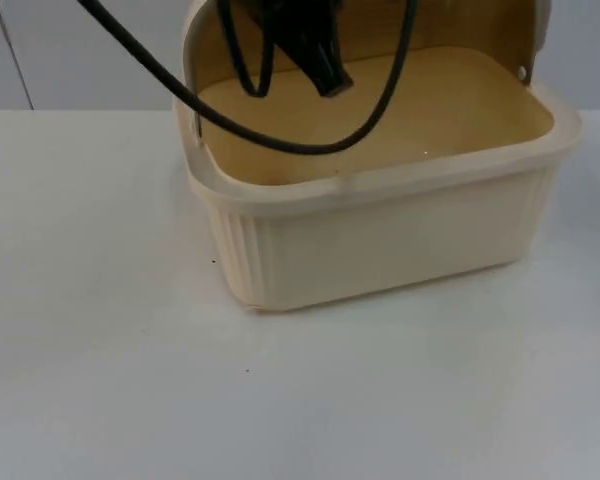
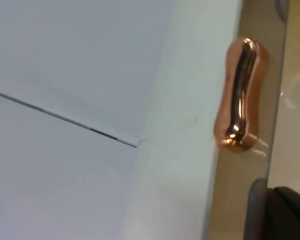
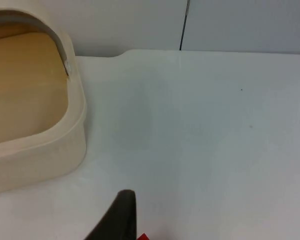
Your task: Open the box lid with the left hand, place the block into the box with the right hand, then close the box lid with the left hand.
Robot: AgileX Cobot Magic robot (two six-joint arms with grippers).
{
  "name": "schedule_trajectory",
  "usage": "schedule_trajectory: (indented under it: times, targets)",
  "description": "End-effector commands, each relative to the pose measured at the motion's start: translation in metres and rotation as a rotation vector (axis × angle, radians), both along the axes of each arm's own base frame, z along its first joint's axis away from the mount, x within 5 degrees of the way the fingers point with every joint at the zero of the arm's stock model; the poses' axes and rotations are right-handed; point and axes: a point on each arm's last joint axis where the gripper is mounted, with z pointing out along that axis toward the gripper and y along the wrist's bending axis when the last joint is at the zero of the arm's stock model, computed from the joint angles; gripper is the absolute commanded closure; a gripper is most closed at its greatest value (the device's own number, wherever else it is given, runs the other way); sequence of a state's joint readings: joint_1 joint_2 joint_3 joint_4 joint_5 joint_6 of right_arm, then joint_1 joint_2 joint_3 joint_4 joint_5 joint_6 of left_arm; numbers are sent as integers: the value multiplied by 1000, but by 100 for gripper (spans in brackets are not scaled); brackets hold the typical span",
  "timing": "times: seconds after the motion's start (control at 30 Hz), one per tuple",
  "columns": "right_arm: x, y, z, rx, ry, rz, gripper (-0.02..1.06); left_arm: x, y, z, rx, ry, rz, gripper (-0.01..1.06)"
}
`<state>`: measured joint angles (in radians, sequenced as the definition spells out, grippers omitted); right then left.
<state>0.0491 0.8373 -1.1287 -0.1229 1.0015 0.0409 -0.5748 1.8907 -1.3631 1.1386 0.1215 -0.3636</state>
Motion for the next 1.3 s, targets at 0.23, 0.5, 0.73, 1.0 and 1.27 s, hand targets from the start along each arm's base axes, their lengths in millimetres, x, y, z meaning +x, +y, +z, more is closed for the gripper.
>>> schedule_trajectory:
  times: [0.23, 0.5, 0.73, 1.0, 1.27]
  targets:
    - [-1, -1, 4, -11, -24, 0, 3, -31, -13, 29, -89, 79, 129, 105]
    - [-1, -1, 4, -9, -29, 2, 3, -59, -19, 39, -139, 235, 194, 105]
    - [0, -1, 4, -9, -30, 2, 3, -89, -3, 92, -345, 304, 197, 105]
    - [0, 0, 4, -3, -29, 4, 3, -139, 53, 173, -492, 196, 210, 105]
    - [0, 0, 4, -1, -29, 5, 3, -164, 147, 228, -665, -12, 401, 105]
